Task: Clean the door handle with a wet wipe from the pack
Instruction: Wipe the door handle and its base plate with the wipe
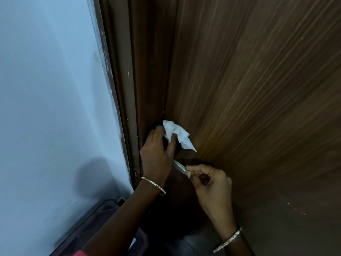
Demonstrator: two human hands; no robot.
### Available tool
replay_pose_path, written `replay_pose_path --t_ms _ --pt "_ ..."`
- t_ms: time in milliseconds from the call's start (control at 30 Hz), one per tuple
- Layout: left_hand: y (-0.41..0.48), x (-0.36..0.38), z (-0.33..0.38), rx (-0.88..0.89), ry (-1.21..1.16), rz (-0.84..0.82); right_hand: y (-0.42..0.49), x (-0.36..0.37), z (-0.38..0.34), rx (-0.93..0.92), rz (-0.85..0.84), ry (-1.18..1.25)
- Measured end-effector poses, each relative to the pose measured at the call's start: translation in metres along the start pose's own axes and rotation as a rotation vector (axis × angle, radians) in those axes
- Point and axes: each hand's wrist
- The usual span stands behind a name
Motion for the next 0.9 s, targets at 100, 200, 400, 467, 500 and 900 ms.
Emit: replay_pose_path --t_ms 100,200,400,467,500,900 --pt "-0.006 0.000 -0.010 -0.087 0.081 -0.031 -0.002 0.003 0.001 0.009 0.026 0.003" --pt "-0.013 -0.004 -0.016 -0.140 0.165 -0.141 -0.005 0.005 0.002 0.030 0.049 0.028" --pt "0.005 -0.011 -0.001 -0.049 0.175 -0.100 -0.005 0.007 0.000 0.035 0.068 0.026" --pt "0.007 -0.014 0.001 0.012 0.183 -0.071 -0.007 0.009 0.000 0.033 0.086 0.022" --pt "0.005 -0.015 -0.001 0.050 0.180 -0.081 -0.008 0.010 -0.001 0.030 0.094 0.023" --pt "0.002 -0.015 -0.004 0.209 0.120 -0.194 -0.010 0.013 -0.001 0.041 0.123 0.023"
Point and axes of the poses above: each hand's wrist, its own y-axis towards the middle knuckle, its own x-axis out of the palm, z = x × y, and after that the axes turned 8 degrees about z, right-handed
